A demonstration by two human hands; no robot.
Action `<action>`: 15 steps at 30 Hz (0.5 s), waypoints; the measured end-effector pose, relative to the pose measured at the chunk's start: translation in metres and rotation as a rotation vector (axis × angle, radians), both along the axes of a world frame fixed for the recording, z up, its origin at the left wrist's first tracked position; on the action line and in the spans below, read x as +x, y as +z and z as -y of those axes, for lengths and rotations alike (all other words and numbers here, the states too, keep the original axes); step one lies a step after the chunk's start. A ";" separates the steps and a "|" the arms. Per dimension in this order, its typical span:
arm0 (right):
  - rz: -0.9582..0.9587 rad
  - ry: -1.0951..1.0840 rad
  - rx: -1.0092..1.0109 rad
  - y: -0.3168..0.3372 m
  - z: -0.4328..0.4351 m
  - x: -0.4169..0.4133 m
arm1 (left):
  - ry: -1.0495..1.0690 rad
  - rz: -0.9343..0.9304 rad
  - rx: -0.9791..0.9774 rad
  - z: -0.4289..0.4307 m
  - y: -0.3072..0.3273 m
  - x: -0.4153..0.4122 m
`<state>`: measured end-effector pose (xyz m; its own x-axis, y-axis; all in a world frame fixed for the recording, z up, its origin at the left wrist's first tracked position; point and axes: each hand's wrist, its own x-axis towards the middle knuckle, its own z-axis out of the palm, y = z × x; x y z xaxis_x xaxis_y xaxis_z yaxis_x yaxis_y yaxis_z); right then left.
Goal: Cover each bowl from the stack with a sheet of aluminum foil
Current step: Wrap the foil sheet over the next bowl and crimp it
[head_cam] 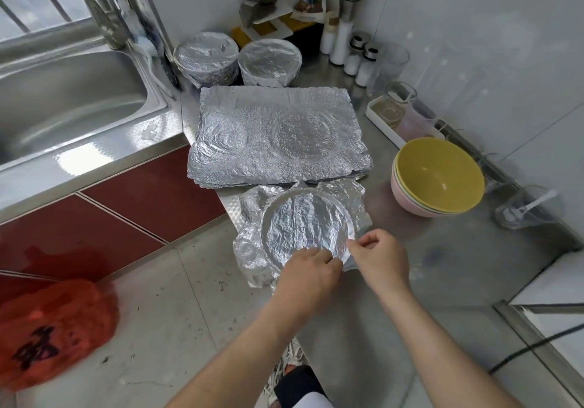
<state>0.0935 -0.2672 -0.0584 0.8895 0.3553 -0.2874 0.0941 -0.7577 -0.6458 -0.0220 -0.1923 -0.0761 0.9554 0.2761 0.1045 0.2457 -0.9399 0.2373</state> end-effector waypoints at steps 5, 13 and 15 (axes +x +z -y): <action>0.072 0.080 -0.092 0.006 -0.010 0.003 | 0.055 0.067 -0.077 0.005 -0.005 0.004; 0.120 0.125 -0.085 0.008 -0.006 -0.005 | 0.511 0.301 -0.191 -0.039 0.018 -0.022; 0.115 0.118 -0.083 0.008 -0.007 -0.007 | 0.645 0.233 -0.153 -0.060 0.018 -0.029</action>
